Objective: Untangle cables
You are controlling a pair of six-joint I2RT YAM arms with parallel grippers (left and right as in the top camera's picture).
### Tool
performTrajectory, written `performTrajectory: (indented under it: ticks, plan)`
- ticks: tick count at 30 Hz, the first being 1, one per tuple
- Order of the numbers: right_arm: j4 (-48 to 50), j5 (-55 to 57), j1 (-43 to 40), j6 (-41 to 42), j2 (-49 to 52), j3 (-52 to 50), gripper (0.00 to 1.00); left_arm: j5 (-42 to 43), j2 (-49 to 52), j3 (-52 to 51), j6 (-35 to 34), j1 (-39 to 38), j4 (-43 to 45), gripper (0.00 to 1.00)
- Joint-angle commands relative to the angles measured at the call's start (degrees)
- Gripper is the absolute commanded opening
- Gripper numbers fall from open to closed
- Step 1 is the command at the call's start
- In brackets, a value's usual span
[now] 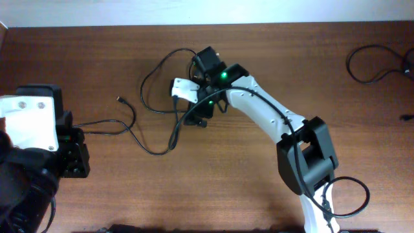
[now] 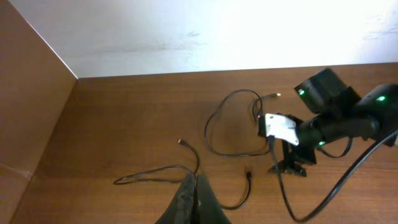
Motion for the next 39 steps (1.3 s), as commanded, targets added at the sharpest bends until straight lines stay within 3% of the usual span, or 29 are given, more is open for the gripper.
performTrajectory:
  ticks: [1,3,6,7,8,11,14,16,19,20,22,24,26,28,30,31,32,34,35,36,39]
  plan:
    - [-0.7,0.8,1.9,-6.0,3.6,0.1,0.97,-0.2,0.0,0.3,-0.8,0.2,0.0,0.0]
    - [-0.6,1.9,1.6,-10.9,5.9,0.1,0.91,1.3,0.0,0.3,-0.8,0.2,-0.5,0.0]
    - [2.3,2.1,0.6,-11.5,9.4,0.1,0.9,1.3,0.0,0.3,-0.8,0.2,-0.6,0.0]
    - [2.8,2.1,0.4,-12.0,11.2,0.1,0.78,1.3,0.0,0.3,-0.8,0.2,-0.8,0.0]
    - [3.1,2.1,0.3,-11.8,12.8,0.1,0.04,1.3,0.0,0.3,-0.8,0.2,-1.1,0.0]
    - [2.3,1.4,0.1,-3.4,10.3,2.5,0.04,1.3,0.0,0.3,-0.8,0.2,-2.3,0.0]
    - [-9.2,14.0,-0.2,20.7,-1.9,21.3,0.04,1.8,0.0,0.3,-3.6,0.2,-2.8,0.0]
    - [-16.5,22.4,-1.0,31.8,-7.9,35.8,0.04,1.8,0.0,0.3,-3.6,0.2,-2.9,0.0]
    - [-20.7,33.7,-7.6,44.8,-14.5,46.6,0.04,1.8,0.0,0.3,-3.6,0.2,-3.0,0.0]
    - [-21.0,36.4,-10.1,46.7,-15.9,46.7,0.04,1.8,0.0,0.3,-3.6,0.2,-3.2,0.0]
    - [-23.0,46.3,-20.6,58.0,-18.9,46.7,0.04,1.7,0.0,0.3,-3.6,0.2,-3.3,0.0]
    - [-18.8,46.7,-28.0,58.2,-23.8,46.7,0.04,1.8,0.0,0.3,-3.6,0.2,-3.2,0.0]
    - [-7.4,46.8,-29.2,55.3,-30.3,46.7,0.04,1.8,0.0,0.3,-3.6,0.2,-3.6,0.0]
    - [-6.1,49.2,-29.2,51.2,-32.2,46.4,0.04,1.8,0.0,0.3,-3.6,0.2,-4.2,0.0]
    - [-3.9,52.5,-32.8,54.2,-37.9,33.6,0.04,1.8,0.0,0.3,-3.6,0.2,-3.8,0.0]
    - [2.4,50.4,-36.0,54.6,-43.5,20.0,0.04,1.8,0.0,0.3,-3.7,0.2,-3.9,0.0]
    - [14.7,50.0,-40.2,54.6,-52.4,-1.0,0.04,2.3,0.0,0.3,-3.8,0.2,-4.2,0.0]
    - [33.3,50.8,-45.5,54.9,-64.6,-27.1,0.04,2.8,0.0,0.3,-3.8,0.2,-5.0,0.0]
    - [37.5,54.5,-47.9,58.9,-68.7,-34.5,0.04,2.8,0.0,0.3,-3.8,0.2,-5.1,0.0]
    - [34.5,57.4,-51.1,64.3,-72.5,-39.4,0.04,2.8,0.0,0.3,-3.8,0.2,-4.9,0.0]
    - [20.3,61.9,-55.9,76.6,-71.9,-40.0,0.04,2.8,0.0,0.3,-3.8,0.2,-4.2,0.0]
